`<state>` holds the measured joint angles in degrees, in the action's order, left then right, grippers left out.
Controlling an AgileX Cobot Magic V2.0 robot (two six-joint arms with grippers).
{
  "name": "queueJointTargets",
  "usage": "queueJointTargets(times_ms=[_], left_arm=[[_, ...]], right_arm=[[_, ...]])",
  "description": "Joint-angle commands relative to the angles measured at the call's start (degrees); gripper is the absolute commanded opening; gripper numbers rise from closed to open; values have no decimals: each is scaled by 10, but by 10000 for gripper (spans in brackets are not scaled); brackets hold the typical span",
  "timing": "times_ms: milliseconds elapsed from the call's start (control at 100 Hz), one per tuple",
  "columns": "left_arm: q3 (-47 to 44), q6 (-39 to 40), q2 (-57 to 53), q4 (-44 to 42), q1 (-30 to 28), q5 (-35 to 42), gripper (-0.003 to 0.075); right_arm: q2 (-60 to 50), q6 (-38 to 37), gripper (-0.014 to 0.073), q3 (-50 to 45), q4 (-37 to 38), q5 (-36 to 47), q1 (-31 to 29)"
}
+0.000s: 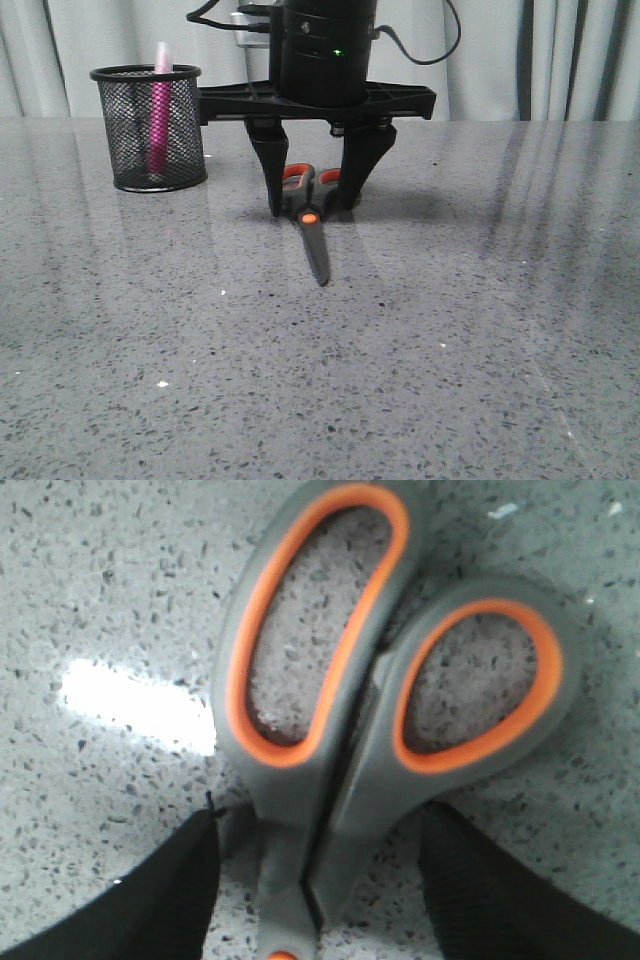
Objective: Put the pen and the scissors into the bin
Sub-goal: 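Close the right gripper on the scissors near the pivot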
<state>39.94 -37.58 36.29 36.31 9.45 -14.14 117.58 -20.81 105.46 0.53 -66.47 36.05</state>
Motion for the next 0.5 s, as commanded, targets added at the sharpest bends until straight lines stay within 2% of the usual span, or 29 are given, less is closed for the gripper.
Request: queueJointTargets(times_ms=[0,200,270,370,490], left_arm=[[16,6,-1,11,-2,38,-22],[16,6,-1,11,-2,38,-22],[16,6,-1,11,-2,38,-22],[16,6,-1,11,-2,38,-22],[16,6,-1,11,-2,38,-22]], right_arm=[[-24,1,400,19,1,7,-1],[-7,1,400,19,0,8,8],[-4,1,376,19,0,9,10],[0,1,277,19,1,9,11],[0,10,104,19,2,9,11]])
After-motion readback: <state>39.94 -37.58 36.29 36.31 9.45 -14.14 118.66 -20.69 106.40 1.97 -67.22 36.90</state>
